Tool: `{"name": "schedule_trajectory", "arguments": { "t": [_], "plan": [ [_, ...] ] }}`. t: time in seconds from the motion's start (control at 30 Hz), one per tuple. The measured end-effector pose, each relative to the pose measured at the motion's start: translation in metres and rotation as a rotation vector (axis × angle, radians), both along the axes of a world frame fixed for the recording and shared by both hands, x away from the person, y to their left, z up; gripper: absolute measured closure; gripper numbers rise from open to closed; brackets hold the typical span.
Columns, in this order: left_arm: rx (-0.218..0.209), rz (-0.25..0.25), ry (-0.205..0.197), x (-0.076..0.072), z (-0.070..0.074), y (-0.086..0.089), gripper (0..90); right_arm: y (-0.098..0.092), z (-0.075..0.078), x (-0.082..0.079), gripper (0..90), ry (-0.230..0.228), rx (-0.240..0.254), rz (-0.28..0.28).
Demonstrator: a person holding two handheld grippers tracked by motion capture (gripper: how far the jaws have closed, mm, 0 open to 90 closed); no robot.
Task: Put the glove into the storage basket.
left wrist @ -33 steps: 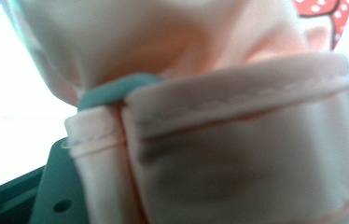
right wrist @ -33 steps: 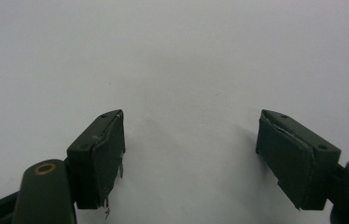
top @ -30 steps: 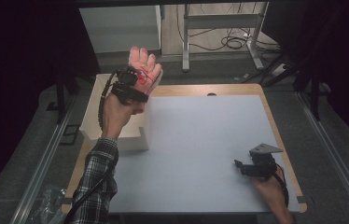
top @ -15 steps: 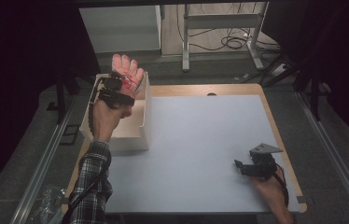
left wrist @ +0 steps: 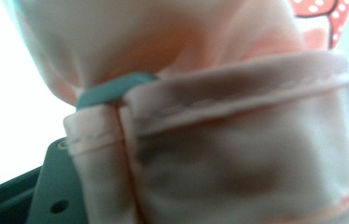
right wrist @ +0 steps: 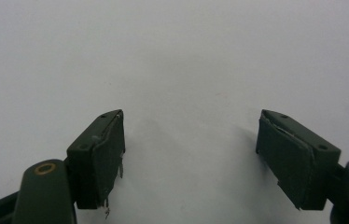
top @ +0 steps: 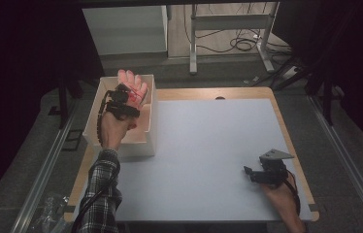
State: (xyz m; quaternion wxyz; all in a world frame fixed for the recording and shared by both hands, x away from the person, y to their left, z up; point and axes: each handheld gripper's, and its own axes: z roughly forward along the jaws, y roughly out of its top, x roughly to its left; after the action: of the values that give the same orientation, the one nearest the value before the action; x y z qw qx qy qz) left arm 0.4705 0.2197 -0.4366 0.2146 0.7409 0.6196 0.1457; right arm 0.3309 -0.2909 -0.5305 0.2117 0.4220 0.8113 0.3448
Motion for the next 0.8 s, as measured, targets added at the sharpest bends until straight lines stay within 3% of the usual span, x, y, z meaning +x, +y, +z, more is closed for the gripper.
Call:
{"name": "schedule_trajectory", "arguments": {
  "t": [0.23, 0.43, 0.57, 0.73, 0.8],
  "plan": [
    [0.012, -0.003, 0.062, 0.013, -0.022, -0.007, 35.8, 0.0, 0.0, 0.0, 23.9, 0.0, 0.0, 0.0],
    [0.017, -0.024, 0.114, 0.02, -0.031, -0.018, 35.1, 0.0, 0.0, 0.0, 23.9, 0.0, 0.0, 0.0],
    [0.029, -0.025, 0.129, 0.022, -0.035, -0.022, 34.8, 0.0, 0.0, 0.0, 23.9, 0.0, 0.0, 0.0],
    [0.044, -0.043, 0.203, 0.028, -0.048, -0.025, 33.5, 0.0, 0.0, 0.0, 23.9, -0.001, 0.001, 0.0],
    [0.044, -0.047, 0.215, 0.029, -0.051, -0.025, 33.1, 0.0, 0.0, 0.0, 23.9, 0.0, 0.0, 0.0]
  ]
}}
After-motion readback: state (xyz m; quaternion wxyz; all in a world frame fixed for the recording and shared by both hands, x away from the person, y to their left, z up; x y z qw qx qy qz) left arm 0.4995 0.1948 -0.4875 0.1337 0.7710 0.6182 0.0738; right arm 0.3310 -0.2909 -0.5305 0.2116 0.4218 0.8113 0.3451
